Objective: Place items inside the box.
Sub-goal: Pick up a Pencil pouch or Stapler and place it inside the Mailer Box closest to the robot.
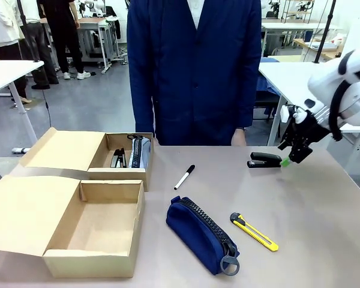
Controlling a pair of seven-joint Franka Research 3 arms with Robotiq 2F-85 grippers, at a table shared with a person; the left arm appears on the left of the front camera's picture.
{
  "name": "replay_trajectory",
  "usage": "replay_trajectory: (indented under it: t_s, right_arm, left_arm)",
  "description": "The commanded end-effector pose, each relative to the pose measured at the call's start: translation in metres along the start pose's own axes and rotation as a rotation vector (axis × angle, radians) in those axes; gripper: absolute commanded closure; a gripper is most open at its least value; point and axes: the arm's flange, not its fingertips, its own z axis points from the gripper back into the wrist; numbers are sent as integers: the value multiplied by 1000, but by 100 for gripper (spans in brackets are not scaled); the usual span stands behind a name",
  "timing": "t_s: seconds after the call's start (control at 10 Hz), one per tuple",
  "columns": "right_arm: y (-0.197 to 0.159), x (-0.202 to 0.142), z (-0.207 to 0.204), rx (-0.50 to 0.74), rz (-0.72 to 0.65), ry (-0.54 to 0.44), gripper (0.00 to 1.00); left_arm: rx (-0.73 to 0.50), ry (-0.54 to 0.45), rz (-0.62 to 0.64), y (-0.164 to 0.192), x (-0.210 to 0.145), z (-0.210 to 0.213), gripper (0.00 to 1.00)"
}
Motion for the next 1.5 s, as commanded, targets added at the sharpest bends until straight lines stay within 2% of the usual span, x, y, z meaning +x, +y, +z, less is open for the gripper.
replay_trajectory:
  t_s: [0.0, 0.3, 0.5, 1.0, 1.1, 1.2, 1.3, 1.4]
  right_arm:
    - [-24, -6, -15, -12, 49, -31, 0]
    - [-34, -17, -36, -16, 26, -42, 0]
    - [-35, -16, -43, 26, 31, -43, 0]
    - [-34, -11, -46, 68, 46, -51, 0]
    - [-34, -10, -46, 94, 49, -56, 60]
    - [-33, -9, -46, 103, 47, -58, 59]
    - [-33, -9, -46, 106, 46, -58, 100]
    - [-32, -9, -45, 107, 47, -63, 65]
  left_arm:
    - [-19, -17, -22, -1, 1, -1, 0]
    - [-19, -17, -22, -1, 1, -1, 0]
    - [-19, -17, -22, -1, 1, -1, 0]
    - [-19, -17, -22, -1, 1, -1, 0]
    - [-19, -17, -22, -1, 1, -1, 0]
    - [-19, -17, -22, -1, 1, -1, 0]
    - [-19, -17, -22, -1, 1, -1, 0]
    - [-19, -17, -22, -1, 1, -1, 0]
